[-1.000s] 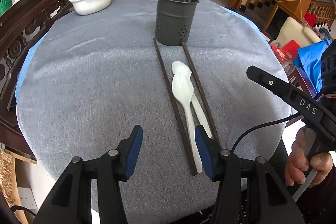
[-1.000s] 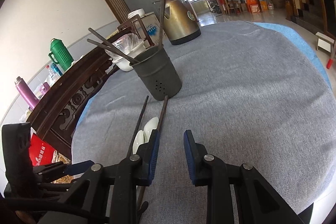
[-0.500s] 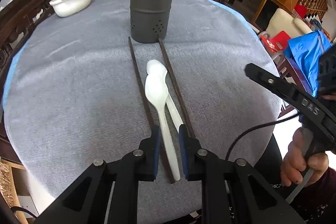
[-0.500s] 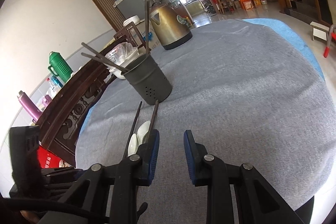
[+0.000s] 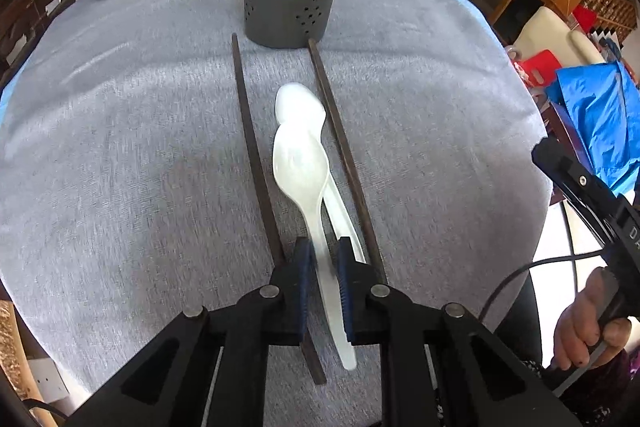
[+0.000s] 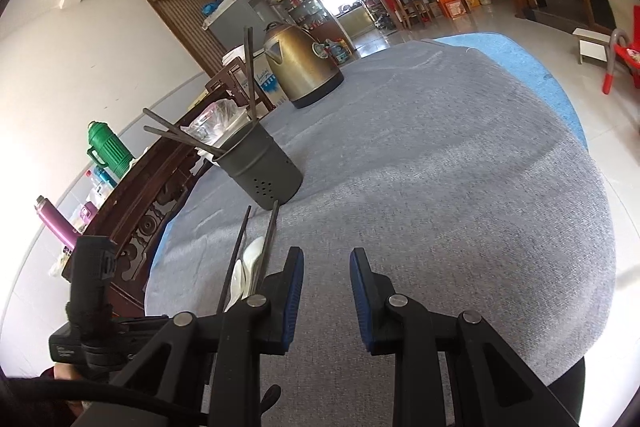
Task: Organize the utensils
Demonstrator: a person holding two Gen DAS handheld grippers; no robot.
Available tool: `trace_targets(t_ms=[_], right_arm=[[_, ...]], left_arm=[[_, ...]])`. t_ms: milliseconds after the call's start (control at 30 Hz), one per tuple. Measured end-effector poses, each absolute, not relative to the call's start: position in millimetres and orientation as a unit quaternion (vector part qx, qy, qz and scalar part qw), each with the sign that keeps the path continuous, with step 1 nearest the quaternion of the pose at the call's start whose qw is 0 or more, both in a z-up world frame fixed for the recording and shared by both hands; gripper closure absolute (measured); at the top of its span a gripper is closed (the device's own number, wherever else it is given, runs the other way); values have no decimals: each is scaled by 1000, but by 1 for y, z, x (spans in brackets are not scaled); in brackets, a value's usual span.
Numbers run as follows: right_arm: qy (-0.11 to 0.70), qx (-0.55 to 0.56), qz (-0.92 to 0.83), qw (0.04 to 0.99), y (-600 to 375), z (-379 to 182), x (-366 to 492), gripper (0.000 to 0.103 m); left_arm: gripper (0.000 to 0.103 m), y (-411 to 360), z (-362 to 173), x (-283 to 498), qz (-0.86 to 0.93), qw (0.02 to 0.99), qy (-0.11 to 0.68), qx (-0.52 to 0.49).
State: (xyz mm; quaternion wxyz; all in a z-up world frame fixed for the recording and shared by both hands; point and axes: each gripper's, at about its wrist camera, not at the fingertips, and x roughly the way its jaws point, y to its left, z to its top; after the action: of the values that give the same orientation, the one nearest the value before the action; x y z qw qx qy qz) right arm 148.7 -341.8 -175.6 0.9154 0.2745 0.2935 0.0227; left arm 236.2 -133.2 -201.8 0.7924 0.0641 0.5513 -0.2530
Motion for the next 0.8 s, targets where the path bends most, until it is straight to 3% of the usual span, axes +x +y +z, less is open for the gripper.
trace_targets(t_ms=[800], right_arm=[[316,244,27,916,-323,-172,150,76]], left_arm=[[90,-132,-195,266,-234,821,520,30]])
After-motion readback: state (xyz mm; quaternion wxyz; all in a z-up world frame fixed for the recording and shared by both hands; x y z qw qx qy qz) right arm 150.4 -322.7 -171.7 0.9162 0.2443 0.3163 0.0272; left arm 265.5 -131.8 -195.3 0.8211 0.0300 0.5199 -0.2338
